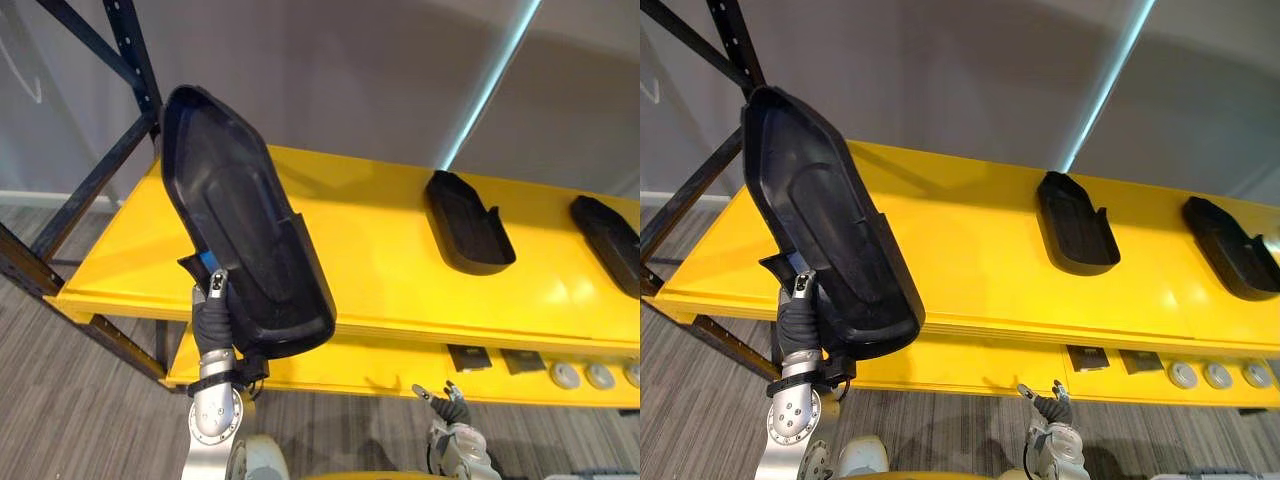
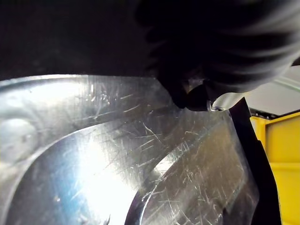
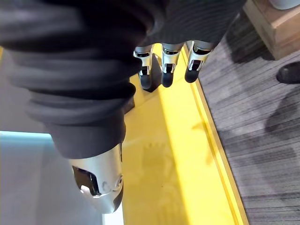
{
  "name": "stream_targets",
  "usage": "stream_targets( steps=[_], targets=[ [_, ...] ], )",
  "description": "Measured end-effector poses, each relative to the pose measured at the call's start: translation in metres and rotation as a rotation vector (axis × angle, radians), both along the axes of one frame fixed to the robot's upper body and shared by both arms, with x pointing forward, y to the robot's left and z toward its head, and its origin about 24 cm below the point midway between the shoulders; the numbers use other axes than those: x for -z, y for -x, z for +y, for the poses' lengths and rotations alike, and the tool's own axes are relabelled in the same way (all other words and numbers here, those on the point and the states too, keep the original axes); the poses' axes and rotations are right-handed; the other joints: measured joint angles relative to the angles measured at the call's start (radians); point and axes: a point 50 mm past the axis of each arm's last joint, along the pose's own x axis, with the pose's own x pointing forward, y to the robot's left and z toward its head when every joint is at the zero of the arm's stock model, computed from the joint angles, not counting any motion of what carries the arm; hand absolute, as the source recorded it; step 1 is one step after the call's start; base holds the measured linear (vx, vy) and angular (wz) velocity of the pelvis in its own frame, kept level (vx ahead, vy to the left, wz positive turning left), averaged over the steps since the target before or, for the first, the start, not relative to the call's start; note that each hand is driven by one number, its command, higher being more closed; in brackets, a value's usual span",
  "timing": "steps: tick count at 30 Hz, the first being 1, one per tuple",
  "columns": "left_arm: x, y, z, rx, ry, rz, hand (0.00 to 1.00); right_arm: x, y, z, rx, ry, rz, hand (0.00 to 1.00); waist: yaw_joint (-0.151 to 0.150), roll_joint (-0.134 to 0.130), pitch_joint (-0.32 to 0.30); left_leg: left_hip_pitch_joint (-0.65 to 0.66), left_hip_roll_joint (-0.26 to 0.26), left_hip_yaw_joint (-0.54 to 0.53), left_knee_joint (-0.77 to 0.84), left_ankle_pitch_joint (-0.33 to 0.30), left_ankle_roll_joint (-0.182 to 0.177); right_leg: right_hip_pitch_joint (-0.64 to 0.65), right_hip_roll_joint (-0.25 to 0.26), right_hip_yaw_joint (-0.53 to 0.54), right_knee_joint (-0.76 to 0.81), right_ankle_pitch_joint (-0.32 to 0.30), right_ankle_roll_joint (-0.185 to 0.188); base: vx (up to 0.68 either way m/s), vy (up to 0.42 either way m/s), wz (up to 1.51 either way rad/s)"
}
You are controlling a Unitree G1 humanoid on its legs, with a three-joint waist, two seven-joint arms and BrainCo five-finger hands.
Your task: Walk over and take plastic housings, then place them on the shelf
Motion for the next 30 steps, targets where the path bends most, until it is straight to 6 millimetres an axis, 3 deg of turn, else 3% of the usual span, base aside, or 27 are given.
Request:
stream_targets(
  steps=[1, 2, 3, 5, 15, 19, 22, 30],
  targets=[
    [0.0, 0.0, -0.001, 0.002, 0.002, 0.0, 1.0, 0.001, 0.001, 0.001, -0.004, -0.002, 0.005, 0.0, 0.001, 0.002, 0.0, -0.003, -0.013, 0.001, -0.003, 0.001, 0.002, 0.002, 0.022, 0.005, -0.013, -0.023, -0.027, -0.1, 0.128, -0.08],
    [0.001, 0.0, -0.003, 0.005, -0.007, 0.005, 1.0, 0.002, 0.002, 0.002, -0.008, -0.004, 0.01, 0.0, 0.002, 0.002, -0.001, -0.01, -0.032, 0.001, 0.001, 0.001, 0.002, 0.019, 0.048, 0.026, -0.06, -0.056, -0.085, -0.08, 0.071, 0.09],
    [0.007, -0.001, -0.005, 0.01, -0.023, 0.033, 1.0, 0.003, 0.005, 0.001, -0.003, -0.001, 0.021, 0.0, 0.0, 0.028, 0.005, -0.01, -0.035, -0.015, 0.002, 0.002, 0.0, 0.035, 0.061, 0.03, -0.087, -0.047, -0.089, -0.08, 0.08, 0.17],
    [0.013, -0.002, -0.006, 0.014, -0.044, 0.063, 1.0, 0.006, 0.013, 0.002, -0.002, -0.007, 0.045, 0.0, -0.007, 0.041, -0.002, -0.01, -0.042, -0.035, -0.001, 0.007, -0.003, 0.05, 0.065, 0.015, -0.102, -0.04, -0.088, -0.01, 0.014, 0.29],
    [0.014, -0.002, -0.005, 0.038, -0.087, 0.067, 1.0, 0.007, 0.014, 0.006, -0.005, -0.017, 0.045, 0.0, 0.004, 0.012, -0.033, -0.003, -0.015, -0.09, -0.029, 0.031, -0.022, 0.122, 0.12, 0.0, -0.231, 0.018, -0.127, 0.01, -0.027, 0.08],
    [0.023, -0.004, -0.006, 0.044, -0.113, 0.115, 1.0, 0.011, 0.021, 0.005, -0.009, -0.017, 0.075, 0.0, 0.001, 0.021, -0.056, -0.003, -0.003, -0.079, -0.068, 0.056, -0.024, 0.141, 0.143, 0.023, -0.316, 0.073, -0.13, 0.0, 0.006, -0.12],
    [0.027, -0.02, -0.008, 0.053, -0.162, 0.141, 1.0, 0.014, 0.028, 0.008, -0.034, -0.031, 0.094, 0.0, 0.002, 0.026, -0.061, -0.002, -0.004, -0.077, -0.097, 0.076, -0.025, 0.14, 0.146, 0.024, -0.342, 0.093, -0.132, -0.03, 0.0, -0.01],
    [0.004, -0.077, 0.01, -0.037, -0.327, 0.085, 1.0, 0.017, 0.035, 0.009, -0.069, -0.034, 0.115, 0.0, -0.033, 0.025, -0.075, 0.008, 0.009, -0.056, -0.176, 0.127, -0.045, 0.124, 0.174, 0.054, -0.396, 0.141, -0.145, -0.04, -0.025, -0.11]
  ],
)
